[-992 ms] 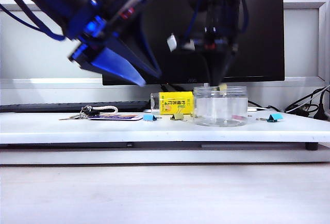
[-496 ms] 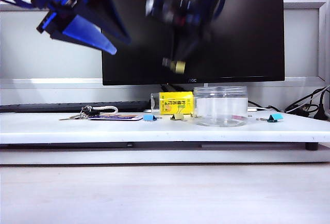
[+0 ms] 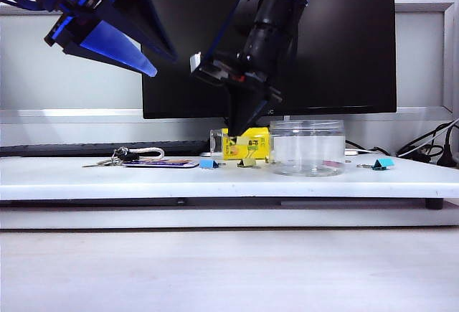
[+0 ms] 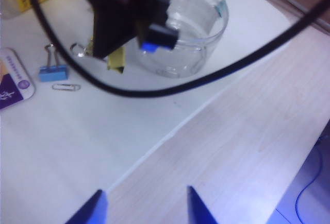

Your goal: Take the clips out of the round transparent plastic box and place them on the table.

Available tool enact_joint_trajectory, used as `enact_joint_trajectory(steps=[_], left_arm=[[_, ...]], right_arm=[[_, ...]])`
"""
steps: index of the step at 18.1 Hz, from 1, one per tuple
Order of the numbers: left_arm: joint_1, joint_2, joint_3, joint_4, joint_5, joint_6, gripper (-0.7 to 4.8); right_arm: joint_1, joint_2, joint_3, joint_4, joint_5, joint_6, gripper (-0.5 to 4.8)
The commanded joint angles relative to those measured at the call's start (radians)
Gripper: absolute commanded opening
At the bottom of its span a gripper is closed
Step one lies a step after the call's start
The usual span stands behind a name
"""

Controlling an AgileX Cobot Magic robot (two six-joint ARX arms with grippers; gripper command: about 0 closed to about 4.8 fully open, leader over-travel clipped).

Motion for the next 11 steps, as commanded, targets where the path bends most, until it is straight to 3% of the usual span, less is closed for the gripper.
enact_joint_trajectory(steps=[1,11], left_arm=[[0.0,-0.003,0.002,0.005,0.0,0.004,2.1],[0.0,-0.003,0.002,-0.016,0.0,0.003,2.1]], right_arm=[[0.007,0.007,0.005,-0.001,-0.004,0.001,-0.04],[0.008,0.028,-0.01,-0.026,0.038,0.001,-0.02]])
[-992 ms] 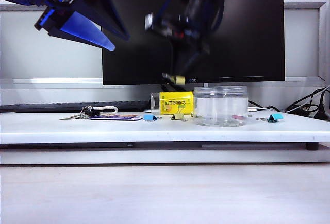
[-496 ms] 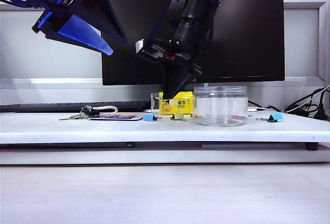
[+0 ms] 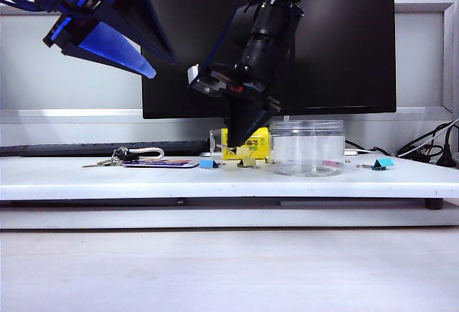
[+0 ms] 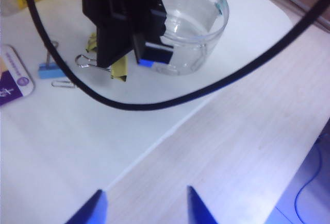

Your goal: Take the clips out of the round transparent plastic box and place them on the table.

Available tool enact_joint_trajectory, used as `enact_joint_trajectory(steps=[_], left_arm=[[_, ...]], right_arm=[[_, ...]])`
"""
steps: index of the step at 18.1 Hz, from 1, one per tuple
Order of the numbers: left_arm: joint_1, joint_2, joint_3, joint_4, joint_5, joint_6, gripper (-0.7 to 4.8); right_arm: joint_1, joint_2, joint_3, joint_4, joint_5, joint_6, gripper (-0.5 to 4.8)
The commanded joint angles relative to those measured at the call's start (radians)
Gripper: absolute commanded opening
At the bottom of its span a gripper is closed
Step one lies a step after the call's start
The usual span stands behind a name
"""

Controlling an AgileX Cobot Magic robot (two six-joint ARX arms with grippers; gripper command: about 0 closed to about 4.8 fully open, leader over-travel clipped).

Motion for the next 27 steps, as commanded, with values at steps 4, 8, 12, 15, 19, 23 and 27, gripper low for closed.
enact_joint_trajectory(steps=[4,8,12,15,19,23,27], left_arm=[[0.0,-0.003,0.002,-0.013,0.0,0.003,2.1],[0.0,-0.003,0.002,-0.013,0.001,0.003,2.1],[0.0,-0.007,0.002,-0.006,0.029,0.008,2.1],[0.001,-0.055,0.002,0.054,0.035,0.008,2.08],[0.001,-0.193,0.005,0.131,0.026,0.021,2.04],[0.001,-0.389,0.005,0.131,-0.059,0.034,2.04],[0.0,-0.594,0.005,0.075,-0.132,0.018,2.04]], right_arm=[[0.003,-0.003,-0.047,-0.015,0.039,0.001,0.38],[0.008,-0.005,-0.043,0.003,0.033,0.001,0.64],[0.008,-0.064,-0.038,0.058,0.033,0.002,0.95],[0.008,-0.167,-0.038,0.101,0.033,0.002,0.95],[-0.008,-0.349,-0.038,0.134,0.029,0.024,0.95],[-0.014,-0.536,-0.039,0.137,0.042,0.023,0.94],[-0.014,-0.719,-0.04,0.131,0.044,0.047,0.94]])
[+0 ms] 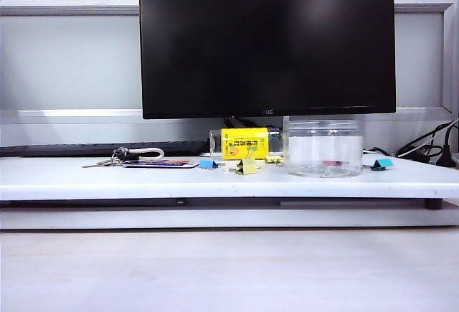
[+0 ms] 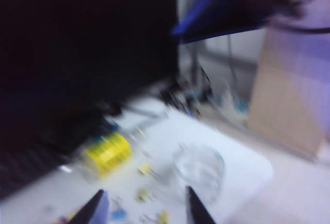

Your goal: Take the clips out of the round transparent plastic box and place them on the table.

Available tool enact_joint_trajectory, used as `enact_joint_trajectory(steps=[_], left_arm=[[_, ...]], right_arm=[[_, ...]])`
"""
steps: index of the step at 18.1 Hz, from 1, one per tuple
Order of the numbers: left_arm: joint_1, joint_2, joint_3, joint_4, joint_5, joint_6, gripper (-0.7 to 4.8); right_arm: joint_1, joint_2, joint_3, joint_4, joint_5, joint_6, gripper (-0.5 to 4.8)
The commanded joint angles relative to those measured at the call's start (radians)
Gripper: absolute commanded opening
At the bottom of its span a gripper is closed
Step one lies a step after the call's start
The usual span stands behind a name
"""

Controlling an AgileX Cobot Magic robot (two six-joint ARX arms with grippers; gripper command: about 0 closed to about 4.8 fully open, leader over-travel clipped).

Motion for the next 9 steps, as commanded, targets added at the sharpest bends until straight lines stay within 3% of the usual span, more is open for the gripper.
enact_joint_trajectory(steps=[1,4,9], left_arm=[[0.0,-0.137,0.003,-0.066,-0.034,-0.018,2.04],[0.0,-0.296,0.003,-0.159,-0.084,-0.021,2.04],[0.0,-0.575,0.003,-0.224,-0.166,-0.019,2.04]], right_arm=[[0.002,-0.115,0.001,-0.008,0.0,0.034,0.94],[0.024,-0.23,-0.018,-0.056,0.0,0.034,0.94],[0.029,-0.533,-0.292,-0.027,0.02,0.026,0.94]])
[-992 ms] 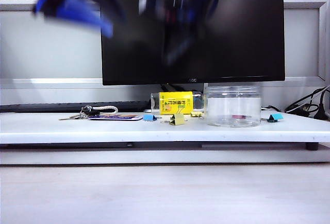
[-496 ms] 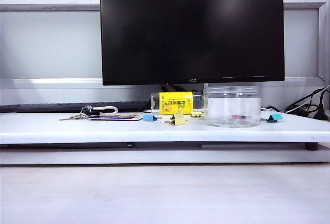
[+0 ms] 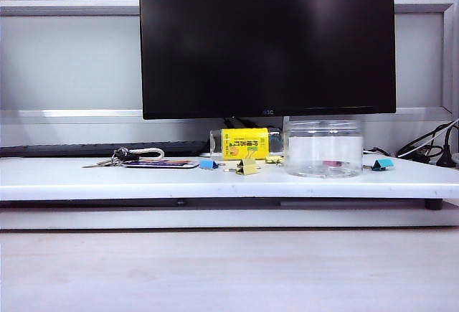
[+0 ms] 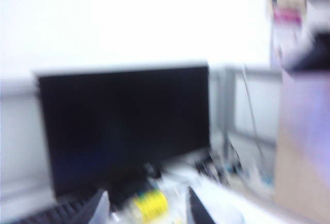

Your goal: Take the clips out of the round transparent plastic box and place them on the table.

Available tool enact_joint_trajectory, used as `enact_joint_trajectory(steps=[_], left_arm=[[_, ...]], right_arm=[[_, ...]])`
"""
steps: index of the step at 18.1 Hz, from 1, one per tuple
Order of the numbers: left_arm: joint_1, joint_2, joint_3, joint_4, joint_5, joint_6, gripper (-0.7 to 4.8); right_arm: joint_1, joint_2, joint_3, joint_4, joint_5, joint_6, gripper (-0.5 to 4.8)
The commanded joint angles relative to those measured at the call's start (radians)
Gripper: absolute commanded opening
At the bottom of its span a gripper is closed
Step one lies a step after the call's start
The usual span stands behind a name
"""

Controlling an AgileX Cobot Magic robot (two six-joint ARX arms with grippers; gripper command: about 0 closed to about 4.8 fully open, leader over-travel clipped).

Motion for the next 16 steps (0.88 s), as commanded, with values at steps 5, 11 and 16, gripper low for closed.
enact_joint_trajectory(steps=[5,11,16], left_arm=[[0.0,-0.145,-0.001,-0.226,-0.037,-0.002,2.05],[-0.001,-0.145,-0.095,-0.237,0.007,-0.008,2.05],[-0.001,-0.145,-0.206,-0.179,0.136,-0.048,2.05]], right_arm=[[-0.001,-0.482,-0.548,0.215,0.186,0.079,0.8],[-0.001,-0.87,-0.956,0.338,0.294,0.206,0.7],[-0.001,-1.114,-1.214,0.349,0.257,0.29,0.71]])
